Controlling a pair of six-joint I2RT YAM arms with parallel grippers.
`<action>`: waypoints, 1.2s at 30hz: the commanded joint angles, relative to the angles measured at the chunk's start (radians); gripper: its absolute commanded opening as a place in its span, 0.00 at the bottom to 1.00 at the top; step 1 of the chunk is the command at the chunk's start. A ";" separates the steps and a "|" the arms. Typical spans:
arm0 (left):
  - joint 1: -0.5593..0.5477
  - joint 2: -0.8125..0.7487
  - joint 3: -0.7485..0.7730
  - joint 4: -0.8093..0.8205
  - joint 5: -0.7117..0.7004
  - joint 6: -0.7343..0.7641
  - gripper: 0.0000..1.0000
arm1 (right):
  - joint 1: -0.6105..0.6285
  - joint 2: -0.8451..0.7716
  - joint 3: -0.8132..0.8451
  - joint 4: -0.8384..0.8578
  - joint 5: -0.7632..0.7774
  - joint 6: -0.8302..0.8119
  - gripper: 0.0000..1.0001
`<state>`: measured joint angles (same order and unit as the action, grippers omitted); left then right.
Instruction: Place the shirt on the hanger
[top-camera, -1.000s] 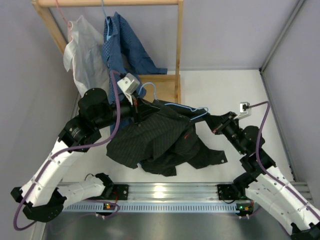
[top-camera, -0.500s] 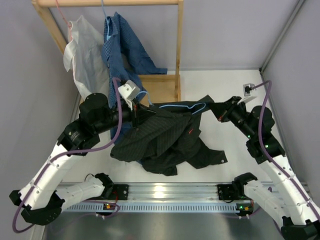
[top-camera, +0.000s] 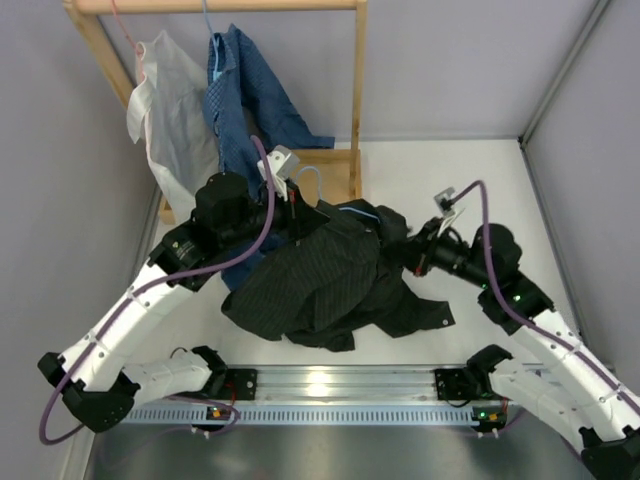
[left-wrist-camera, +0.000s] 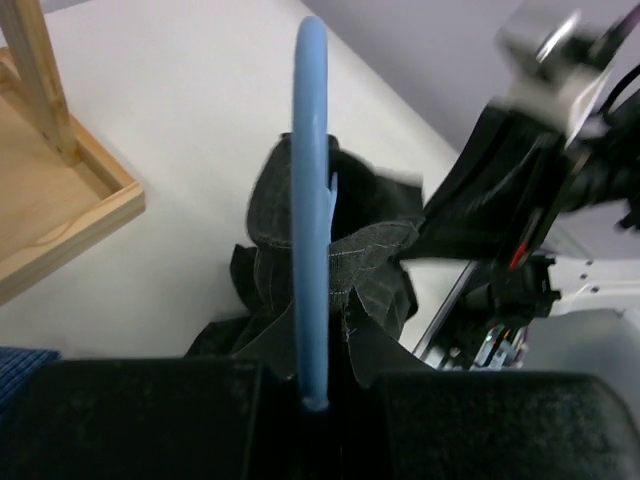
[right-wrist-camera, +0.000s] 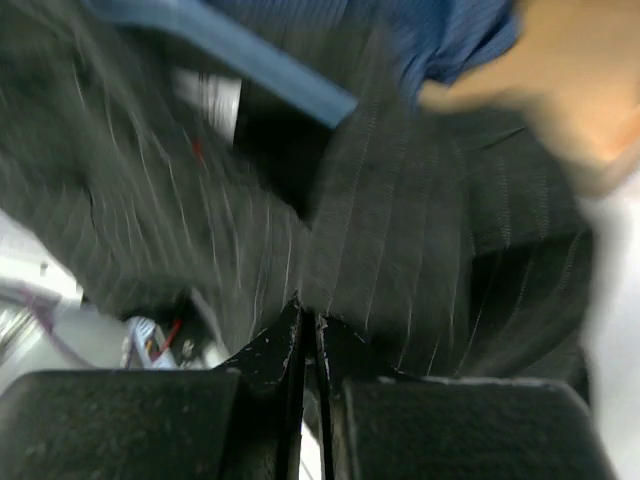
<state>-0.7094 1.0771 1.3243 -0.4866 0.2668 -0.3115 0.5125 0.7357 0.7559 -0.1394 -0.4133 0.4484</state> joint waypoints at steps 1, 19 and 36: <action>0.004 0.032 -0.007 0.313 0.005 -0.164 0.00 | 0.112 -0.018 -0.137 0.148 -0.018 0.039 0.00; -0.018 0.217 -0.154 0.666 0.517 0.008 0.00 | 0.130 -0.329 0.215 -0.497 0.163 -0.175 0.66; -0.177 0.259 -0.105 0.654 0.816 0.066 0.00 | 0.130 0.106 0.508 -0.326 -0.275 -0.275 0.46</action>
<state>-0.8810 1.3510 1.1755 0.0906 1.0000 -0.2665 0.6449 0.8330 1.2575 -0.5529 -0.5484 0.1719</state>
